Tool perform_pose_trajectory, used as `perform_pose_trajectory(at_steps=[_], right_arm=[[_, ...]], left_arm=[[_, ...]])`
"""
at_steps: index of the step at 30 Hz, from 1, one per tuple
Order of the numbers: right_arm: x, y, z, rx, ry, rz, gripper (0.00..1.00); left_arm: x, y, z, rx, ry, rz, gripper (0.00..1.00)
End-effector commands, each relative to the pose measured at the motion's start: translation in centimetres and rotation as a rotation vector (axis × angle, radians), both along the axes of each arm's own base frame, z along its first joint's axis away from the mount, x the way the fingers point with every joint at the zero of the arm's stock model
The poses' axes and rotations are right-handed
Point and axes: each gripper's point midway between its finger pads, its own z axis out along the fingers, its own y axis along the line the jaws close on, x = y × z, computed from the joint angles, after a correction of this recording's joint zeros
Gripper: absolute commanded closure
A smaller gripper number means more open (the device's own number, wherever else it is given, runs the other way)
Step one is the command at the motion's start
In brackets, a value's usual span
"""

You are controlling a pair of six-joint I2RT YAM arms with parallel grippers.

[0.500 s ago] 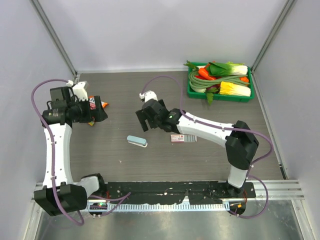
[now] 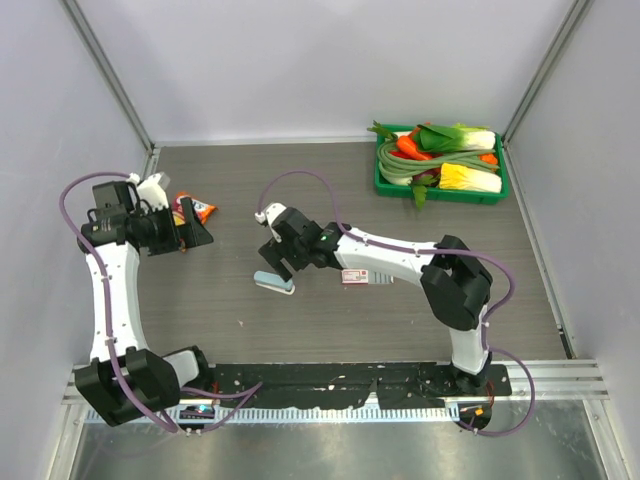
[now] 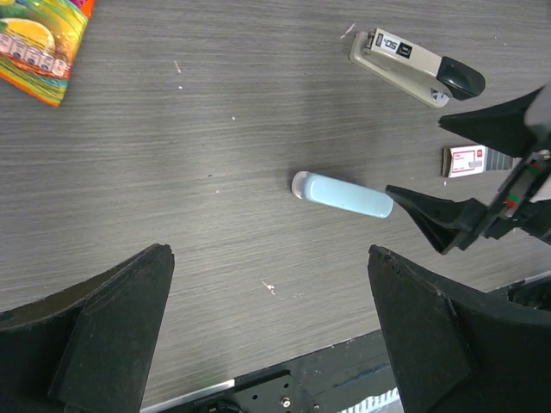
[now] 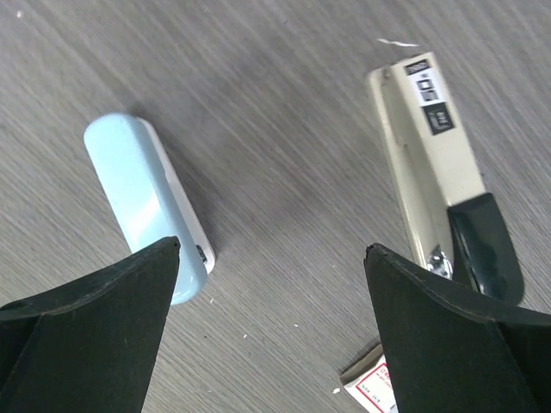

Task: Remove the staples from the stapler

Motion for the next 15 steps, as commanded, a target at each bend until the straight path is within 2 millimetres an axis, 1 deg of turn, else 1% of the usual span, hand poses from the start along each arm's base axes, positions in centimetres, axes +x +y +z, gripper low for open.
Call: perform_pose_trajectory(at_steps=[1, 4, 5, 9, 12, 15], right_arm=[[-0.6, 1.7, 0.7, 0.014, -0.006, 0.156, 0.06], [-1.1, 2.4, 0.6, 0.026, 0.01, 0.215, 0.05], [-1.8, 2.9, 0.6, 0.043, 0.034, 0.254, 0.05], [-2.7, 3.7, 0.5, 0.074, 0.07, 0.299, 0.05], [-3.3, 4.1, -0.1, 0.083, 0.102, 0.319, 0.06], [-3.5, 4.3, -1.3, 0.061, 0.113, 0.308, 0.06]], left_arm=[[-0.5, -0.6, 0.2, -0.039, -0.002, -0.045, 0.0], [-0.7, -0.4, 0.3, -0.047, 0.002, -0.05, 0.0], [-0.7, -0.4, 0.3, -0.048, 0.0, -0.051, 0.0], [-1.1, -0.6, 0.4, -0.047, -0.006, -0.062, 0.0], [-1.3, -0.6, 0.5, -0.035, -0.016, -0.071, 0.0], [-1.6, -0.5, 0.6, -0.017, -0.02, -0.078, 0.0]])
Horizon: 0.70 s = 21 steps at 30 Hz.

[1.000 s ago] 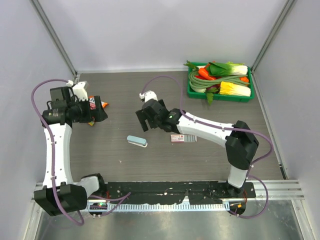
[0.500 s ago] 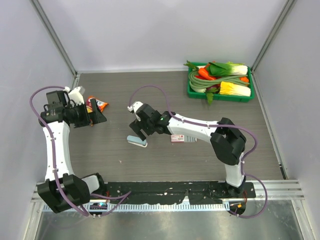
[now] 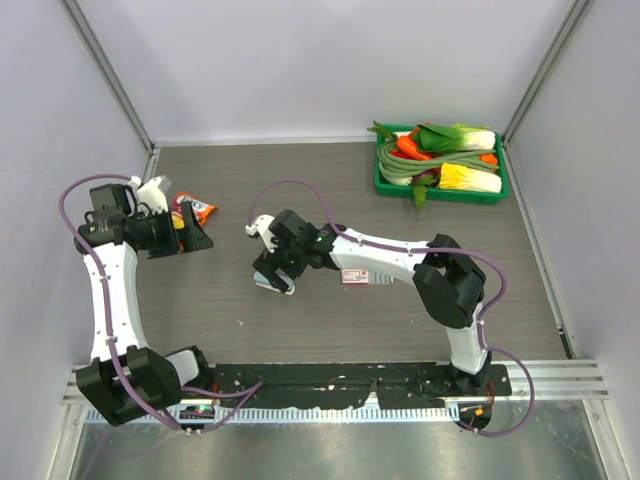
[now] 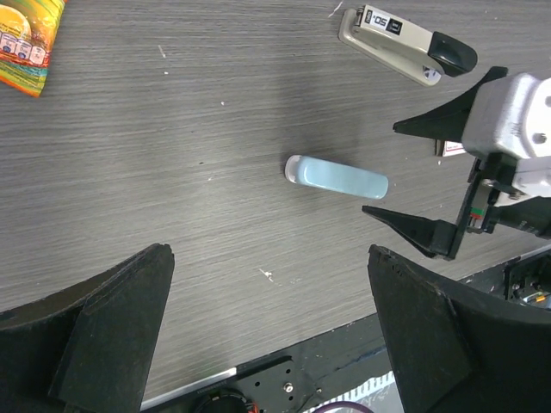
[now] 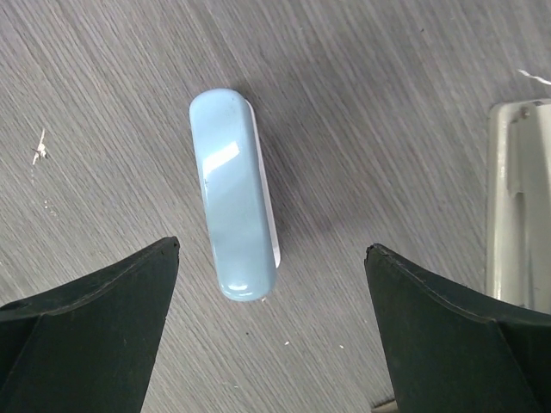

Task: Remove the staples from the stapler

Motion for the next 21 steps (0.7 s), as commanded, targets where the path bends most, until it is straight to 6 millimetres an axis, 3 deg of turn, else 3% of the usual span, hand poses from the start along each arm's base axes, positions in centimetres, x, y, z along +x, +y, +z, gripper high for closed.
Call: perform_pose_trajectory(at_steps=[1, 12, 21], right_arm=[[-0.5, 1.7, 0.0, 0.024, 0.013, 0.048, 0.06], [0.1, 2.1, -2.6, -0.066, -0.022, 0.036, 0.15], [0.8, 2.2, -3.1, -0.093, -0.043, -0.003, 0.51]], left_arm=[[-0.6, -0.1, 1.0, 0.023, -0.044, -0.026, 0.0], [-1.4, 0.1, 0.7, 0.053, -0.034, -0.029, 0.0], [-1.9, 0.3, 0.6, 0.08, -0.037, -0.037, 0.0]])
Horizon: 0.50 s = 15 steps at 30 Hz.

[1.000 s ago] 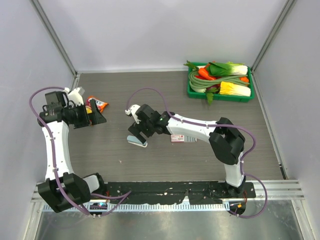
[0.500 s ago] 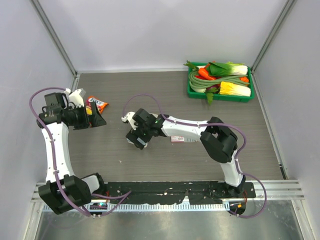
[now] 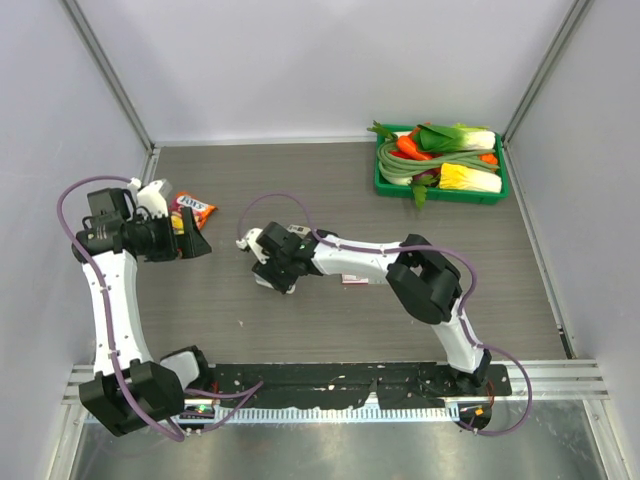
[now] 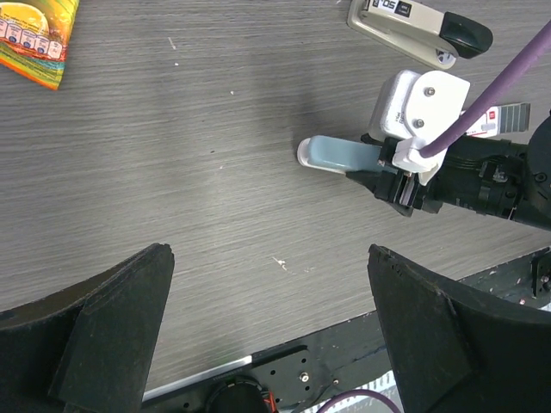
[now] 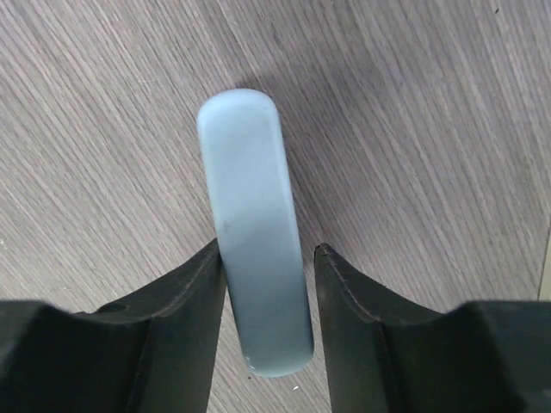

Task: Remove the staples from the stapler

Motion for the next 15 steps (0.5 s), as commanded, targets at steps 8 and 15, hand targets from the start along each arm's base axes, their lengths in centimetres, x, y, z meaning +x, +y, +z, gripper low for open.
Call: perform_pose_trajectory(at_steps=[8, 15], right_arm=[[1.2, 1.6, 8.0, 0.216, -0.073, -0.131, 0.64], [0.7, 1.0, 19.9, 0.799, 0.06, -0.245, 0.68]], left_arm=[[-0.5, -2.0, 0.6, -0.081, -0.053, -0.094, 0.0], [-0.8, -5.9, 2.8, -0.317, -0.147, -0.237, 0.0]])
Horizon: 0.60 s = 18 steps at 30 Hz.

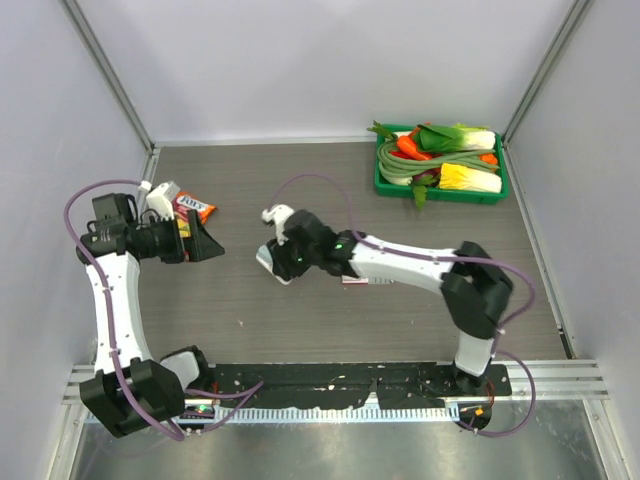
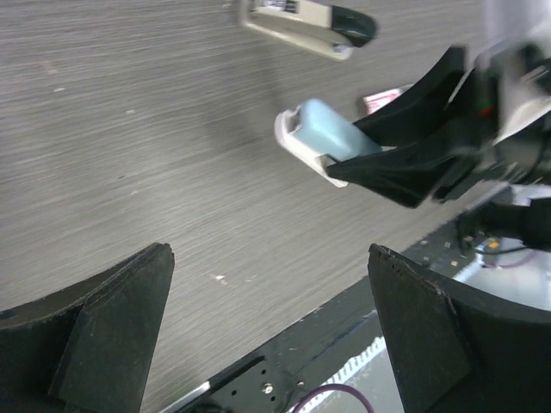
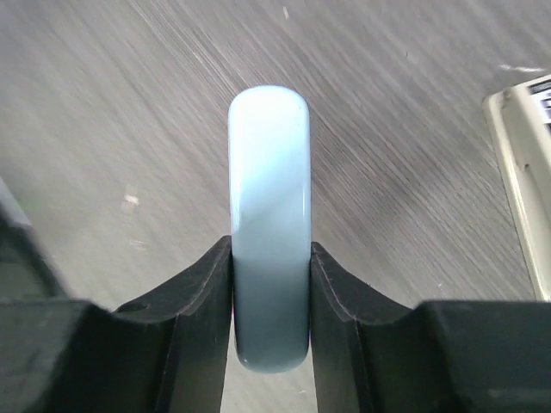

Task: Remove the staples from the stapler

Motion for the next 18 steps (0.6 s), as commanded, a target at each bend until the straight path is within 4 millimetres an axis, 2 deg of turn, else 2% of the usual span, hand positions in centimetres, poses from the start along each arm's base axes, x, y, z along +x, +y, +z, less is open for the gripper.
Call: perform_pose_trajectory(at_steps=[1, 2, 3, 4, 5, 6, 8, 9, 13, 18], right_arm=[[1.4, 1.3, 14.3, 0.604, 0.012, -0.085, 0.67], [0.6, 0.9, 13.7, 0.633, 0.049, -0.071, 0.68], [0.6, 1.0, 15.5, 0.722, 0.066, -0.079, 0.68], [0.3, 0.8, 16.5, 0.761, 0.075, -0.074, 0.68], [-0.3, 0.8, 16.5, 0.783, 0.106, -0.054, 0.68], [-0.5, 1.0, 17.8, 0.838, 0.1, -0.036, 0.68], [-1.0, 0.8, 18.5, 0.899, 0.154, -0.042, 0.68], [-1.3, 0.8, 19.8, 0.952, 0.148, -0.017, 0.67], [-2.1, 0.9, 21.1, 1.061, 0.223, 0.003, 0.68], [-2.8, 1.0, 22.6, 1.203, 0.322, 0.032, 0.68]], left_arm=[[-0.3, -3.3, 2.6, -0.208, -0.113, -0.125, 0.0], [-0.6, -4.2, 2.9, -0.268, -0.135, -0.159, 0.0], [-0.7, -4.7, 3.3, -0.291, -0.163, -0.181, 0.0], [-0.7, -4.9, 3.3, -0.302, -0.155, -0.179, 0.0], [-0.8, -5.4, 3.8, -0.327, -0.176, -0.204, 0.0], [-0.9, -5.7, 4.0, -0.338, -0.187, -0.22, 0.0], [-0.8, -6.2, 4.2, -0.365, -0.201, -0.237, 0.0], [-1.1, -6.7, 4.5, -0.383, -0.211, -0.263, 0.0], [-1.7, -7.9, 5.1, -0.439, -0.221, -0.32, 0.0], [-1.6, -9.0, 4.7, -0.447, -0.234, -0.364, 0.0]])
